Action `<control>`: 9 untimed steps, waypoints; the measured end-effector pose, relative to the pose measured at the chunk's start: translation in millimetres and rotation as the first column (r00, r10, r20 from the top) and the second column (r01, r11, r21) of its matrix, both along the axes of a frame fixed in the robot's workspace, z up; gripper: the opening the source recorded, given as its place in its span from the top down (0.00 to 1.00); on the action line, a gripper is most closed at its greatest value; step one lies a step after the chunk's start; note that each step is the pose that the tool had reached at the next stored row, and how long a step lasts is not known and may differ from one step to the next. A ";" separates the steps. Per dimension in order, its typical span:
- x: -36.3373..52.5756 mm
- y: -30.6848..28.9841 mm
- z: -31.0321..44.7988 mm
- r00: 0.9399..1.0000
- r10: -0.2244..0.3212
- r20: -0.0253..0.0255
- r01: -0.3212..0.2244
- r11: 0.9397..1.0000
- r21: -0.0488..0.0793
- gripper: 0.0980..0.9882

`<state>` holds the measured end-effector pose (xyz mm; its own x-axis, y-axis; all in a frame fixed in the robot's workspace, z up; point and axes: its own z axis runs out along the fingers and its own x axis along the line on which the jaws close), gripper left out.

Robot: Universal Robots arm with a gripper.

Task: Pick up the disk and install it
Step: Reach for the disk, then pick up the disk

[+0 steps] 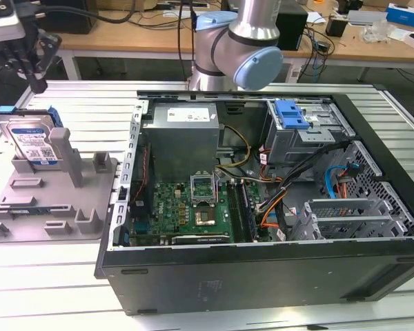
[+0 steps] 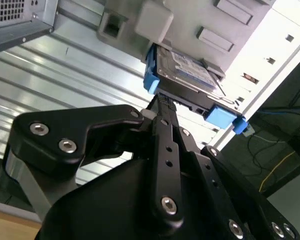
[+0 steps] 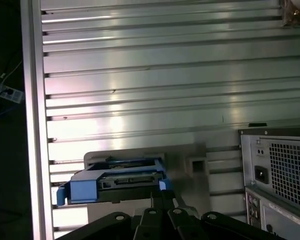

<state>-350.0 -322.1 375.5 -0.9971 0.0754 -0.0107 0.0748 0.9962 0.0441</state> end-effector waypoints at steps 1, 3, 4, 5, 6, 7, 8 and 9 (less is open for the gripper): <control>0.0 0.0 0.0 1.000 0.000 0.000 0.000 1.000 0.000 0.99; 0.0 0.0 0.0 1.000 0.000 -0.001 0.000 1.000 0.000 0.99; 0.0 0.0 0.0 1.000 0.000 -0.002 0.000 1.000 0.000 0.99; 0.0 0.0 0.0 1.000 0.000 -0.002 0.000 1.000 0.000 0.99; 0.0 0.0 0.0 1.000 0.000 -0.003 0.000 1.000 0.000 0.99; 0.0 0.0 0.0 1.000 0.000 -0.003 0.000 1.000 0.000 0.99; 0.0 0.0 0.0 1.000 0.000 -0.003 0.000 1.000 0.000 0.99; 0.0 0.0 0.0 1.000 0.000 -0.003 0.000 1.000 0.000 0.99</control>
<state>-350.0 -322.2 375.5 -0.9971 0.0753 -0.0076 0.0749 0.9962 0.0439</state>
